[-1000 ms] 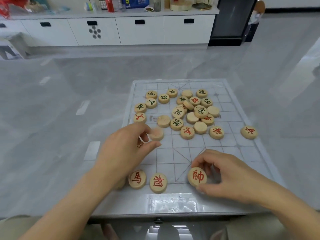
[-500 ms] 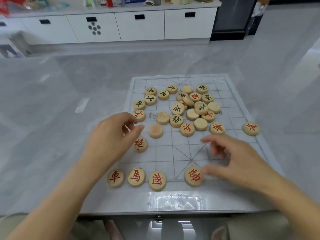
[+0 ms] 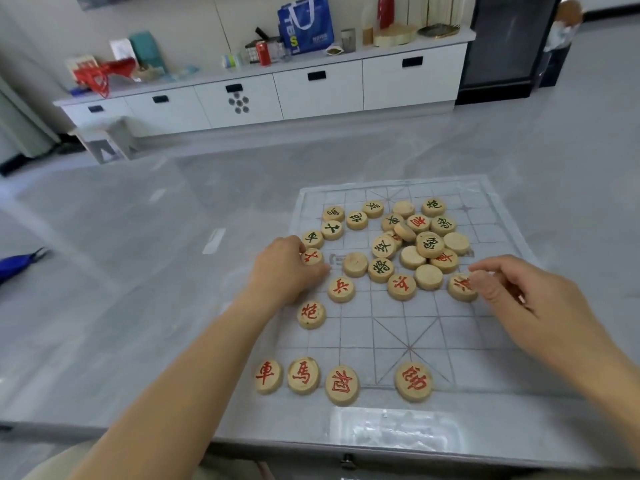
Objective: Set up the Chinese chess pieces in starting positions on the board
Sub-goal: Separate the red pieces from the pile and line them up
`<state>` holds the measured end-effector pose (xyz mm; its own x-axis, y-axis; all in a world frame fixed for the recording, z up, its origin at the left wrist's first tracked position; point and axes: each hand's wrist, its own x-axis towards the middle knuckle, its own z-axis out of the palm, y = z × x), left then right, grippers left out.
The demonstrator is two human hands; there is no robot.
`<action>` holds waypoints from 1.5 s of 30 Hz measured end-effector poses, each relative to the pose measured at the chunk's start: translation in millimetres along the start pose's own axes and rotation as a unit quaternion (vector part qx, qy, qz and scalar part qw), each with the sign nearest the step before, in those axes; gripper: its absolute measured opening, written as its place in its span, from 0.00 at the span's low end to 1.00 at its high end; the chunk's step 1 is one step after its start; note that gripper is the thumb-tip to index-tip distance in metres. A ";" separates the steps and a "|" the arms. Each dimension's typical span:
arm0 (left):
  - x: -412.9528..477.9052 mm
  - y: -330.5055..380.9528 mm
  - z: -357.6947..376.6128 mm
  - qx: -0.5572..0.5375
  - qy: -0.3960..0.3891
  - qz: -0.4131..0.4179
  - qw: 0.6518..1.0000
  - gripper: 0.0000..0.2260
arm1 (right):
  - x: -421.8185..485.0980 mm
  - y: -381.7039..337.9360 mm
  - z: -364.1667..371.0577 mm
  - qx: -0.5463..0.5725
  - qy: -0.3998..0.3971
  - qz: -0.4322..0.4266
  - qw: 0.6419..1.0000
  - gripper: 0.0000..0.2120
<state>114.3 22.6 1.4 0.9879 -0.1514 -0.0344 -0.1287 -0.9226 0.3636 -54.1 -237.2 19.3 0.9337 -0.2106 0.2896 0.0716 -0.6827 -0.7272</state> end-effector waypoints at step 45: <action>-55.9 68.5 4.1 -0.065 0.022 0.105 0.992 0.19 | -10.1 12.9 -24.3 -0.037 0.030 0.022 0.999 0.22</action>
<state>49.9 -33.6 24.5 0.9438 -0.3165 0.0950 -0.3223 -0.8187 0.4753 -71.1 -260.9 22.2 0.9127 -0.2809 0.2968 0.0028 -0.7220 -0.6919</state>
